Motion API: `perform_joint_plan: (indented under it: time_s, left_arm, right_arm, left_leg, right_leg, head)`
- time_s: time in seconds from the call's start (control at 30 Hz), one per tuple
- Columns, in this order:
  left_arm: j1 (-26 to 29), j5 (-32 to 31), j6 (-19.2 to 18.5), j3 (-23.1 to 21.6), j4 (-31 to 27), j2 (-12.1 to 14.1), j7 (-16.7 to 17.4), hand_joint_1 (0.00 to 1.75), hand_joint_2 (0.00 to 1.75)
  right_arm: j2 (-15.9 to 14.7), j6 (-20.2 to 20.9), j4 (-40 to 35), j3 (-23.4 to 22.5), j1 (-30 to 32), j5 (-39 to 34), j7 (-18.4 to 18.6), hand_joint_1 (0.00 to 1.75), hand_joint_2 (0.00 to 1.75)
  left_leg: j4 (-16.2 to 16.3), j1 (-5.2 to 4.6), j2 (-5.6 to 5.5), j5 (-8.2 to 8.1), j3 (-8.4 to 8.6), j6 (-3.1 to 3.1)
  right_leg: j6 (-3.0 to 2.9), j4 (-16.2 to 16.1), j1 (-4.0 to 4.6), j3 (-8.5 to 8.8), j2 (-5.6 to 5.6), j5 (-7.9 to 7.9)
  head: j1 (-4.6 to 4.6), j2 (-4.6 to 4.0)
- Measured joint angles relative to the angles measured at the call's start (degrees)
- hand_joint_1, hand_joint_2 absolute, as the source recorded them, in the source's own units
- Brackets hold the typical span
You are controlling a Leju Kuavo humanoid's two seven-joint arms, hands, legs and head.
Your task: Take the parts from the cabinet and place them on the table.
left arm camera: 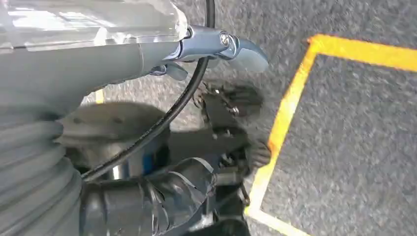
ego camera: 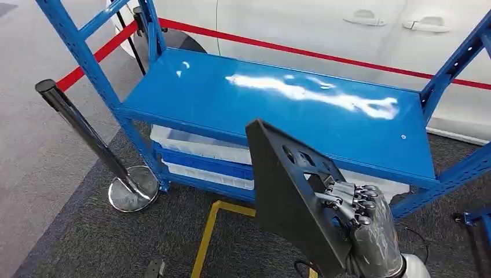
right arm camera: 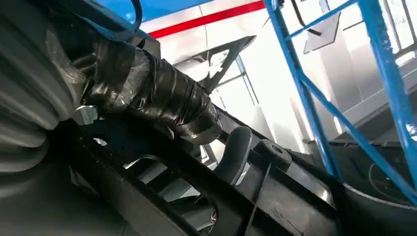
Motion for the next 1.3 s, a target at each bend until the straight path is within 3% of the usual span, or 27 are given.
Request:
perform_joint_plan:
  time_s: [0.07,0.13,0.17,0.2,0.23,0.3,0.33,0.37,0.4,0.5,0.53,0.57,0.63,0.67,0.7,0.77,0.83,0.87,0.9,1.0,1.03,1.07,1.13,1.17,1.2,1.23,1.3]
  left_arm:
    - [-0.19,0.06,0.16,0.00,0.04,0.02,0.13,0.00,1.75]
    - [-0.23,0.15,0.15,0.00,0.04,0.04,0.26,0.00,1.75]
    - [-0.20,0.17,0.15,0.00,0.04,0.04,0.33,0.00,1.75]
    - [-0.19,0.17,0.15,0.00,0.04,0.04,0.35,0.00,1.75]
    - [-0.19,0.17,0.15,0.00,0.04,0.04,0.37,0.00,1.75]
    - [-0.19,0.17,0.18,-0.02,0.04,0.04,0.37,0.00,1.75]
    - [-0.23,0.17,0.18,-0.02,0.04,0.02,0.37,0.00,1.75]
    - [-0.22,0.17,0.20,-0.04,0.04,0.00,0.35,0.00,1.75]
    - [-0.20,0.17,0.20,-0.07,0.04,0.02,0.37,0.00,1.75]
    - [-0.07,0.17,0.22,-0.15,0.07,0.02,0.39,0.00,1.75]
    - [-0.16,0.17,0.29,-0.18,0.15,0.09,0.37,0.00,1.75]
    - [-0.17,0.17,0.29,-0.28,0.17,0.11,0.39,0.00,1.75]
    - [-0.06,0.17,0.29,-0.39,0.17,0.11,0.46,0.00,1.75]
    - [-0.11,0.17,0.35,-0.44,0.17,0.13,0.46,0.00,1.75]
    - [-0.15,0.17,0.35,-0.48,0.17,0.13,0.46,0.00,1.75]
    - [-0.19,0.17,0.33,-0.61,0.17,0.13,0.48,0.00,1.75]
    - [-0.33,0.17,0.35,-0.70,0.17,0.17,0.48,0.00,1.75]
    - [-0.56,0.17,0.35,-0.76,0.15,0.17,0.48,0.00,1.75]
    - [-0.64,0.17,0.35,-0.81,0.17,0.20,0.46,0.00,1.75]
    - [-0.61,0.24,0.33,-0.94,0.17,0.22,0.55,0.00,1.75]
    - [-0.53,0.33,0.31,-0.94,0.20,0.24,0.59,0.00,1.75]
    - [-0.62,0.35,0.31,-0.94,0.20,0.24,0.61,0.00,1.75]
    - [-0.61,0.55,0.29,-0.94,0.20,0.33,0.68,0.00,1.75]
    - [-0.62,0.55,0.24,-0.94,0.20,0.31,0.72,0.00,1.75]
    - [-0.60,0.55,0.24,-0.96,0.20,0.31,0.72,0.00,1.75]
    - [-0.58,0.55,0.22,-0.96,0.20,0.31,0.74,0.00,1.75]
    - [-0.59,0.68,0.22,-0.96,0.20,0.31,0.88,0.00,1.75]
  right_arm:
    - [-0.24,0.04,0.02,-0.11,0.06,0.00,0.00,1.75,1.75]
    - [-0.26,0.06,0.02,-0.13,0.16,-0.09,0.02,1.75,1.75]
    - [-0.26,0.07,0.02,-0.13,0.22,-0.09,0.02,1.75,1.75]
    - [-0.26,0.07,0.04,-0.13,0.27,-0.09,0.02,1.75,1.75]
    - [-0.26,0.07,0.04,-0.13,0.28,-0.09,0.02,1.75,1.75]
    - [-0.26,0.04,0.02,-0.15,0.28,-0.09,0.04,1.75,1.75]
    - [-0.26,0.04,0.02,-0.17,0.26,-0.09,0.04,1.75,1.75]
    - [-0.26,0.02,0.02,-0.22,0.22,-0.09,0.07,1.75,1.75]
    - [-0.29,0.02,-0.02,-0.26,0.40,-0.09,0.07,1.75,1.75]
    - [-0.33,0.04,-0.02,-0.28,0.41,-0.09,0.11,1.75,1.75]
    - [-0.33,0.04,-0.02,-0.28,0.38,-0.09,0.13,1.75,1.75]
    - [-0.33,0.02,-0.02,-0.28,0.49,-0.09,0.15,1.75,1.75]
    - [-0.33,0.00,-0.02,-0.28,0.78,-0.09,0.17,1.75,1.75]
    - [-0.33,0.00,-0.02,-0.28,0.98,-0.09,0.24,1.75,1.75]
    - [-0.33,0.00,-0.02,-0.28,1.09,-0.09,0.31,1.75,1.75]
    - [-0.33,0.00,-0.02,-0.28,1.25,-0.09,0.37,1.75,1.75]
    - [-0.33,0.00,-0.02,-0.31,1.35,-0.09,0.44,1.75,1.75]
    - [-0.33,0.00,-0.09,-0.35,1.41,-0.09,0.46,1.75,1.75]
    - [-0.33,0.00,-0.13,-0.42,1.51,-0.09,0.48,1.75,1.75]
    - [-0.46,0.02,-0.13,-0.50,1.69,-0.07,0.50,1.75,1.75]
    - [-0.50,0.02,-0.13,-0.50,1.86,0.00,0.50,1.75,1.75]
    - [-0.59,0.02,-0.13,-0.52,2.03,0.00,0.57,1.75,1.75]
    - [-0.68,0.02,-0.13,-0.68,2.12,0.00,0.59,1.75,1.75]
    - [-0.70,0.02,-0.13,-0.72,2.13,0.00,0.59,1.75,1.75]
    - [-0.70,0.02,-0.13,-0.74,2.16,0.00,0.59,1.75,1.75]
    - [-0.70,0.02,-0.13,-0.74,2.22,0.00,0.59,1.75,1.75]
    - [-0.70,0.07,-0.13,-0.76,2.26,0.00,0.59,1.75,1.75]
  left_leg:
    - [-0.35,0.25,0.40,1.15,-0.55,1.07]
    - [-0.09,0.06,0.46,1.96,-1.96,1.52]
    - [0.11,-0.07,0.51,2.43,-2.78,1.57]
    - [0.40,-0.13,0.52,2.87,-3.69,1.50]
    - [0.71,-0.15,0.52,3.22,-4.54,1.42]
    - [1.38,-0.16,0.51,3.95,-6.08,1.15]
    - [1.74,-0.17,0.47,4.24,-6.49,0.97]
    - [1.92,-0.31,0.43,4.55,-6.90,0.62]
    - [1.84,-0.30,0.41,4.93,-6.81,0.25]
    - [1.15,-0.43,0.25,6.64,-6.97,-0.94]
    - [1.71,-0.11,0.11,5.75,-7.48,-1.15]
    - [2.99,-0.18,0.14,2.99,-8.26,-1.48]
    - [10.27,0.21,0.16,-4.21,-9.85,-1.95]
    - [14.42,0.35,0.17,-6.18,-10.54,-2.24]
    - [17.19,0.45,0.17,-6.39,-10.70,-2.47]
    - [16.20,0.79,0.19,-2.86,-8.02,-2.78]
    - [7.72,1.03,0.19,-0.13,-1.36,-2.77]
    - [2.96,1.04,0.17,-2.73,1.28,-2.58]
    - [0.36,0.50,0.06,-3.30,2.90,-2.29]
    - [0.56,0.12,-0.04,-1.94,1.69,-0.84]
    - [-0.07,0.63,0.25,-0.97,1.14,-0.19]
    - [-0.08,0.58,0.46,-0.21,0.63,0.17]
    - [-0.04,0.47,0.55,1.20,-1.07,0.95]
    - [-0.01,0.37,0.62,1.87,-1.95,1.03]
    - [0.10,0.26,0.64,2.56,-2.99,1.04]
    - [0.26,0.19,0.66,3.18,-3.98,0.97]
    - [0.79,0.16,0.68,4.25,-6.00,0.74]
  right_leg:
    - [0.24,2.76,-0.33,-1.11,0.32,-4.20]
    - [0.52,10.60,-0.40,-3.58,0.35,-10.07]
    - [0.67,14.27,-0.40,-4.48,0.35,-11.73]
    - [0.72,16.16,-0.40,-4.54,0.35,-11.58]
    - [0.72,15.64,-0.41,-3.51,0.34,-10.06]
    - [0.48,8.66,-0.38,1.91,0.34,-5.74]
    - [0.17,3.85,-0.35,5.35,0.37,-5.18]
    - [-0.17,-0.09,0.00,7.49,0.44,-7.30]
    - [-0.49,-0.58,0.27,7.72,0.54,-7.03]
    - [-1.68,-1.17,0.38,6.45,0.44,-5.51]
    - [-2.11,-1.57,-0.17,6.06,0.09,-4.65]
    - [-2.61,-1.74,-0.18,5.53,0.23,-3.96]
    - [-3.11,-1.58,-0.12,3.90,0.05,-2.61]
    - [-3.08,-1.43,-0.06,3.01,-0.03,-2.00]
    - [-3.02,-1.15,-0.06,2.07,-0.13,-1.48]
    - [-2.71,-0.32,-0.16,0.08,-0.19,-0.65]
    - [-2.12,0.76,-0.30,-1.67,-0.16,0.06]
    - [-1.79,1.20,-0.35,-2.18,-0.18,0.36]
    - [-1.40,1.48,-0.17,-2.52,-0.17,0.63]
    - [-0.07,0.47,-0.25,-2.39,-0.20,2.48]
    - [0.23,0.59,-0.52,-2.79,-0.02,2.32]
    - [0.36,1.61,-0.58,-3.42,0.15,-0.22]
    - [0.56,8.03,-0.50,-4.97,0.18,-7.98]
    - [0.67,11.89,-0.47,-5.61,0.20,-10.44]
    - [0.72,15.21,-0.45,-5.87,0.22,-11.29]
    - [0.71,16.66,-0.43,-5.38,0.23,-10.17]
    - [0.49,13.61,-0.43,-1.45,0.23,-5.53]
  head:
    - [0.11,0.02]
    - [0.09,0.02]
    - [0.07,0.02]
    - [0.07,0.02]
    - [0.07,0.00]
    - [0.09,0.00]
    - [0.04,0.00]
    - [0.07,0.02]
    - [-0.11,0.02]
    - [0.22,0.02]
    - [0.17,0.00]
    - [0.04,0.02]
    - [-0.02,0.00]
    - [-0.02,0.00]
    - [-0.02,0.00]
    - [-0.02,0.00]
    - [-0.04,0.00]
    - [-0.06,0.00]
    - [-0.05,0.00]
    - [0.07,0.02]
    - [0.07,0.00]
    - [0.07,0.02]
    - [0.13,0.00]
    - [0.13,0.00]
    - [0.13,0.00]
    - [0.11,0.00]
    - [0.11,0.02]
